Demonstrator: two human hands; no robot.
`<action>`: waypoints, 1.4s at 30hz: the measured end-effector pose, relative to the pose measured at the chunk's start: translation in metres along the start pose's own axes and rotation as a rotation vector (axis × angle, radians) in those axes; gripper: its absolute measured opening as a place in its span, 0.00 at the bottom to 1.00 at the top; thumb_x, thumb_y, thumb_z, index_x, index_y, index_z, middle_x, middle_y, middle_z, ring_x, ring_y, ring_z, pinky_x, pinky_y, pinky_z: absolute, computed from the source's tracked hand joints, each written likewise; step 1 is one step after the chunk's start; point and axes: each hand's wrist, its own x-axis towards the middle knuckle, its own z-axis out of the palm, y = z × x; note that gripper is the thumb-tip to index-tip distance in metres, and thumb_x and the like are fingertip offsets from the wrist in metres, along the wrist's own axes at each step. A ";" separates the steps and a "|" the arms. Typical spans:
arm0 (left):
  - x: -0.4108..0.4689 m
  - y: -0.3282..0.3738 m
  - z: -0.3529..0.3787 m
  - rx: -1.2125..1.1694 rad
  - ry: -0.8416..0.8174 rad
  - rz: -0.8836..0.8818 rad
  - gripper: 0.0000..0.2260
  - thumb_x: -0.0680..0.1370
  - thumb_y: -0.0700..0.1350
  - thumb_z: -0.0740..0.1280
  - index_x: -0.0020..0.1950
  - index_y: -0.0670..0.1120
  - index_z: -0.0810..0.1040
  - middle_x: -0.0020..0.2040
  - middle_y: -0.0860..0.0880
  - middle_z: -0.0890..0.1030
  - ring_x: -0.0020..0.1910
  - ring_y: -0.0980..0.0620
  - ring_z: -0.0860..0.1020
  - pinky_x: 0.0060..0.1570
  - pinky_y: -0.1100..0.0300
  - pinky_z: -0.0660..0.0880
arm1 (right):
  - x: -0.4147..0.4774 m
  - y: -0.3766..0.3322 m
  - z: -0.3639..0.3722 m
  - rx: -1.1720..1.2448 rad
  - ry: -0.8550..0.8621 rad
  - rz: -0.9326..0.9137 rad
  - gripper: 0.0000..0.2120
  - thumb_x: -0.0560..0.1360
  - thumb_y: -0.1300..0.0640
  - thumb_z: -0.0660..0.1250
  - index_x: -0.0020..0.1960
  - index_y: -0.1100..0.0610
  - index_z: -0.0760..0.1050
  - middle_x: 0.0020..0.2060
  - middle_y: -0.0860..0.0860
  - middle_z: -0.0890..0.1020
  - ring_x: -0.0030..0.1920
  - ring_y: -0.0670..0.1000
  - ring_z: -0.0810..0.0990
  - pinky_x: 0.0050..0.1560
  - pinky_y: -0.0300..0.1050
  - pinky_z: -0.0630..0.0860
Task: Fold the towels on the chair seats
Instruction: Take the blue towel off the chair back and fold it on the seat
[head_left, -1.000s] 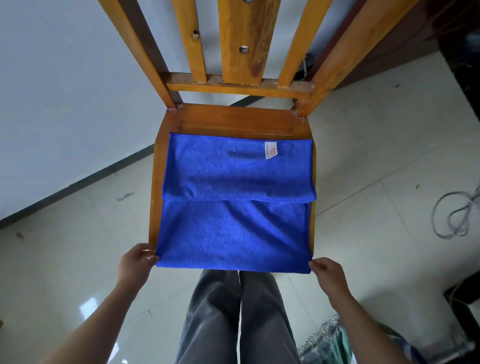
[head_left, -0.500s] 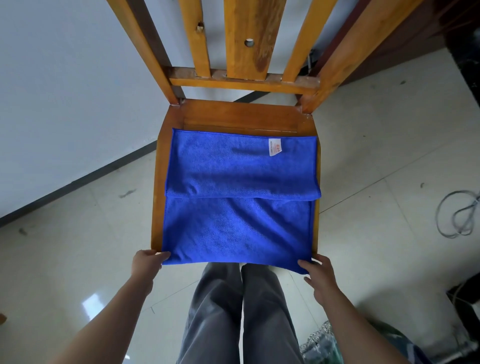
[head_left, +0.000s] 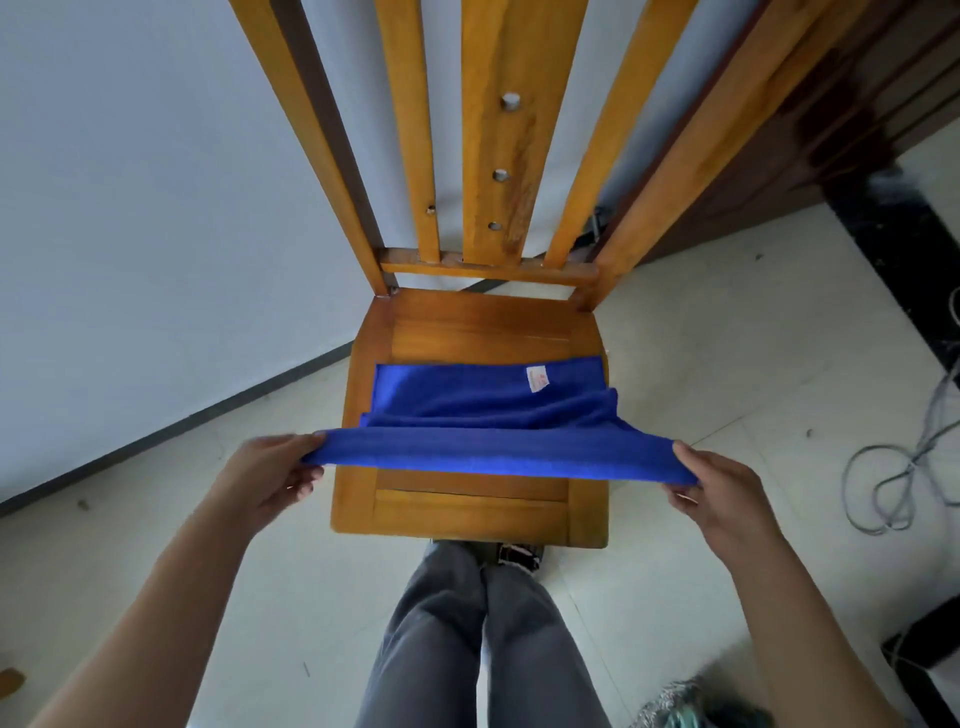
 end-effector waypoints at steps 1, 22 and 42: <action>-0.012 0.020 0.001 -0.031 0.002 0.052 0.05 0.77 0.37 0.65 0.41 0.37 0.76 0.24 0.45 0.73 0.18 0.56 0.71 0.19 0.69 0.67 | -0.006 -0.021 0.000 0.058 -0.013 -0.015 0.05 0.77 0.60 0.64 0.42 0.58 0.74 0.35 0.52 0.82 0.33 0.50 0.80 0.37 0.41 0.73; -0.095 0.109 -0.020 -0.297 -0.047 0.261 0.08 0.77 0.38 0.64 0.38 0.43 0.72 0.19 0.51 0.72 0.17 0.58 0.69 0.20 0.70 0.68 | -0.068 -0.126 0.012 0.232 -0.035 -0.245 0.07 0.75 0.61 0.62 0.39 0.55 0.72 0.23 0.45 0.80 0.26 0.42 0.80 0.36 0.41 0.73; 0.020 -0.107 0.002 0.174 0.067 -0.254 0.06 0.75 0.34 0.64 0.38 0.38 0.74 0.28 0.42 0.73 0.16 0.53 0.67 0.20 0.69 0.63 | 0.030 0.076 0.001 -0.334 0.074 0.284 0.06 0.76 0.63 0.61 0.51 0.64 0.73 0.43 0.59 0.79 0.34 0.54 0.80 0.33 0.42 0.72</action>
